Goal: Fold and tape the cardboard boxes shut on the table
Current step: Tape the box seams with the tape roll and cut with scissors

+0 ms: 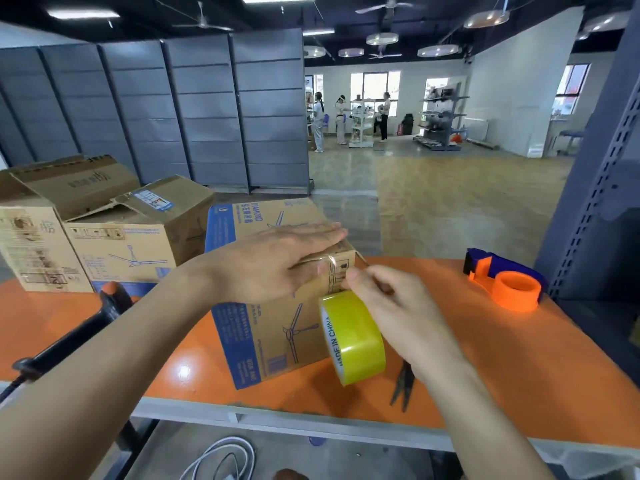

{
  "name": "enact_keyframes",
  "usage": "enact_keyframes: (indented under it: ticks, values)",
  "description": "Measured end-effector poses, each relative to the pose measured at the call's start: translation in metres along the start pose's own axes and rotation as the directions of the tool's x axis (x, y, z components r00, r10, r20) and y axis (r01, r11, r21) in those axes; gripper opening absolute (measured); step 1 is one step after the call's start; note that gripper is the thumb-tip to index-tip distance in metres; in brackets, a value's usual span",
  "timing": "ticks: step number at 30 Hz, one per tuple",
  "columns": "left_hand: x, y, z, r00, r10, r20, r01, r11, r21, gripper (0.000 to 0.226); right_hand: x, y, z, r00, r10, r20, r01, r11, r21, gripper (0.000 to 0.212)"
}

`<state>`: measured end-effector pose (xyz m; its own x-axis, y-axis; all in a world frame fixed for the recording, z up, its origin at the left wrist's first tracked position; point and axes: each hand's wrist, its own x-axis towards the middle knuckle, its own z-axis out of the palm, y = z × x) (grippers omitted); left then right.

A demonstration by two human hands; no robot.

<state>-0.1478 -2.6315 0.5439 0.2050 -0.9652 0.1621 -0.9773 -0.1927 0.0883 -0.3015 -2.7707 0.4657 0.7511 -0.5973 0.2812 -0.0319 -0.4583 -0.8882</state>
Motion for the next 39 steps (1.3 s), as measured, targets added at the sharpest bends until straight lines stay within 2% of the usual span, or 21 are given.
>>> enact_keyframes:
  ticks: [5,12,16,22,29,33,35,37,39]
  values:
    - [-0.003,0.003,0.001,1.0,0.0,-0.012,0.001,1.0,0.021,0.058,0.004,-0.002,0.01,0.995,-0.024,-0.099,0.034,0.995,0.091,0.056]
    - [-0.003,0.007,0.003,1.0,-0.009,-0.01,0.009,0.999,0.047,0.058,0.004,0.004,0.015,0.989,-0.059,-0.133,0.07,0.994,0.085,0.024]
    - [-0.002,0.006,0.001,0.999,-0.015,-0.033,0.015,1.0,-0.006,0.057,0.006,0.003,0.011,0.994,-0.054,-0.094,0.066,0.989,0.132,0.025]
    - [-0.003,0.004,-0.002,0.999,-0.011,0.05,0.009,1.0,0.026,0.061,0.005,0.002,0.012,0.999,0.028,-0.027,-0.023,0.986,0.164,0.031]
    - [-0.004,-0.004,-0.008,0.997,-0.056,0.055,0.062,0.99,-0.123,0.066,0.0,0.0,0.012,0.999,-0.019,-0.033,0.025,0.981,0.195,0.03]
    - [-0.003,-0.009,-0.013,0.994,-0.034,0.108,0.048,0.991,-0.129,0.082,-0.003,-0.001,0.006,0.998,-0.038,-0.043,0.046,0.983,0.178,0.027]
    - [-0.004,-0.011,-0.015,0.991,-0.042,0.128,0.062,0.986,-0.155,0.077,-0.004,-0.001,0.006,0.998,-0.04,-0.058,0.05,0.981,0.188,0.026]
    - [-0.004,-0.013,-0.017,0.991,-0.036,0.127,0.06,0.979,-0.196,0.062,-0.004,-0.001,0.006,0.995,-0.057,-0.081,0.071,0.979,0.19,0.022]
    - [-0.003,-0.013,-0.018,0.991,-0.04,0.126,0.065,0.978,-0.199,0.055,-0.004,-0.001,0.004,0.994,-0.063,-0.085,0.079,0.978,0.193,0.017]
